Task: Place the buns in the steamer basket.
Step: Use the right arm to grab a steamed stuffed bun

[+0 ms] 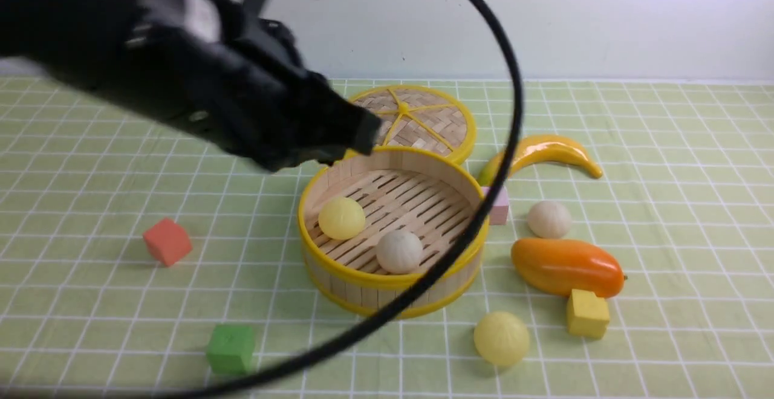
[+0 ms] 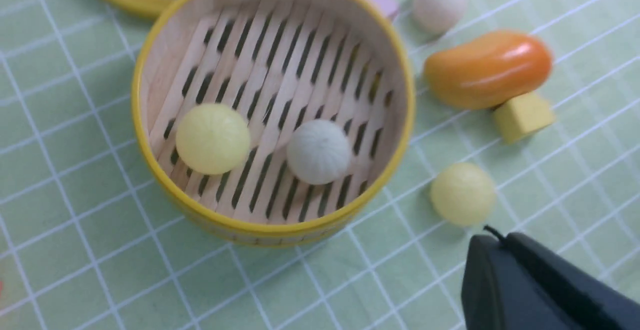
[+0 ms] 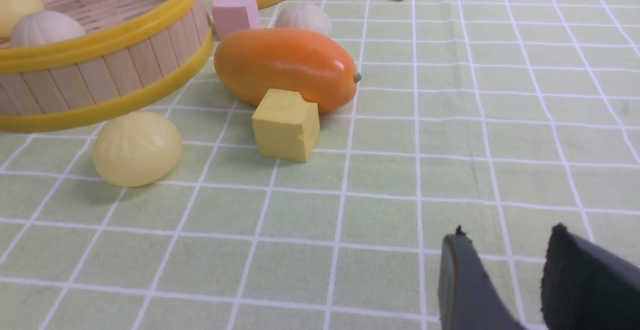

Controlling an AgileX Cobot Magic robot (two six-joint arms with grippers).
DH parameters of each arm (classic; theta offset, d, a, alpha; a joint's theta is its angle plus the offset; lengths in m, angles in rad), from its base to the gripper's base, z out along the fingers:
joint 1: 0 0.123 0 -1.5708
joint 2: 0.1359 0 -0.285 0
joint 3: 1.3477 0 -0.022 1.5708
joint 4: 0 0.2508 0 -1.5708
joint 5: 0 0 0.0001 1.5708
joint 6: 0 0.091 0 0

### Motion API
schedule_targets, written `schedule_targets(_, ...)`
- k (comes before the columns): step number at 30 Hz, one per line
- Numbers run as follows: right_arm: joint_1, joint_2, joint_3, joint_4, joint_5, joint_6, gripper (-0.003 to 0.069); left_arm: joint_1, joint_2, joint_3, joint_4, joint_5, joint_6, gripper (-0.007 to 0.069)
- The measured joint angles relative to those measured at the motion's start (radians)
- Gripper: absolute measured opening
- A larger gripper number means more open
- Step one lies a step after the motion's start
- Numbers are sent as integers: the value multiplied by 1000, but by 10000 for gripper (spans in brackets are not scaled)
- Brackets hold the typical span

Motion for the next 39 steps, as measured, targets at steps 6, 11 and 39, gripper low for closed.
schedule_targets(6,0,0,0,0,0,0,241,0,-494,508,-33,-361,0,-13)
schedule_targets(11,0,0,1,8,-11,3,241,0,-800,822,-37,-521,-12,-13)
schedule_targets(39,93,1140,-850,230,582,-36,1,0,-1001,1100,-39,-544,-54,-13)
